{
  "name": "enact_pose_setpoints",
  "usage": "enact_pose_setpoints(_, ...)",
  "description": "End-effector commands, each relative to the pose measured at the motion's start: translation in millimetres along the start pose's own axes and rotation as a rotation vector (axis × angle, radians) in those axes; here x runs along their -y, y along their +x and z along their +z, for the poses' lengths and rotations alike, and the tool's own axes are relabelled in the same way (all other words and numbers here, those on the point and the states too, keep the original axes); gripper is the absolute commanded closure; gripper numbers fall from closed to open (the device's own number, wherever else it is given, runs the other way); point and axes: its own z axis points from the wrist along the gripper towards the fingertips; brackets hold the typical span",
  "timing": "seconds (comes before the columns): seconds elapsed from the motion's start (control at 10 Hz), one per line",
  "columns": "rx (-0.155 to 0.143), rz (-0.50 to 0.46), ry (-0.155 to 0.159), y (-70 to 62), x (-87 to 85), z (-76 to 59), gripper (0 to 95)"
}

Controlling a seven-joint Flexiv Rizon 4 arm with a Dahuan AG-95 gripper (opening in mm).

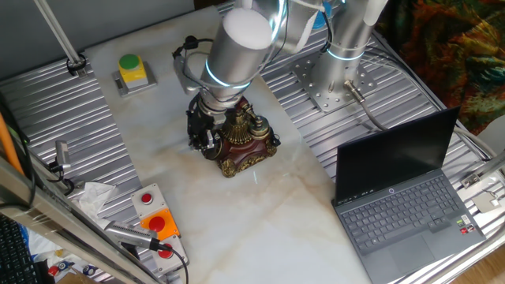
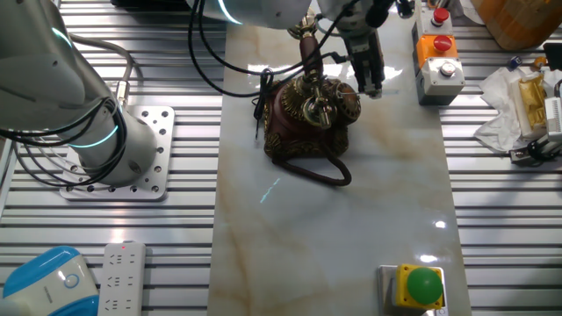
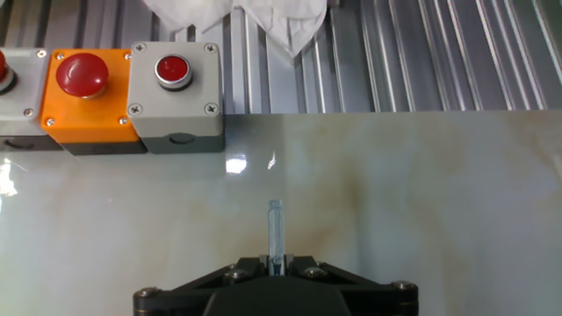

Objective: Dial a number on an old rotary phone

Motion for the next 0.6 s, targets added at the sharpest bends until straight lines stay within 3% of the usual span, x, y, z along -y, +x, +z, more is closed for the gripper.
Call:
enact_pose_setpoints(0.1,-0.028,0.019,-0.028,0.6,-0.6,-2.4,95.0)
enact_pose_setpoints(0.2,-0.028,0.021,-0.029,-0.4,-0.4,-2.4,95.0)
enact_pose_setpoints(0.4,-0.067,0.016,-0.006,-1.5,-0.3,-2.4,95.0)
enact_pose_setpoints(0.6,-0.069,0.011,-0.002,-1.6,-0.3,-0.5,95.0)
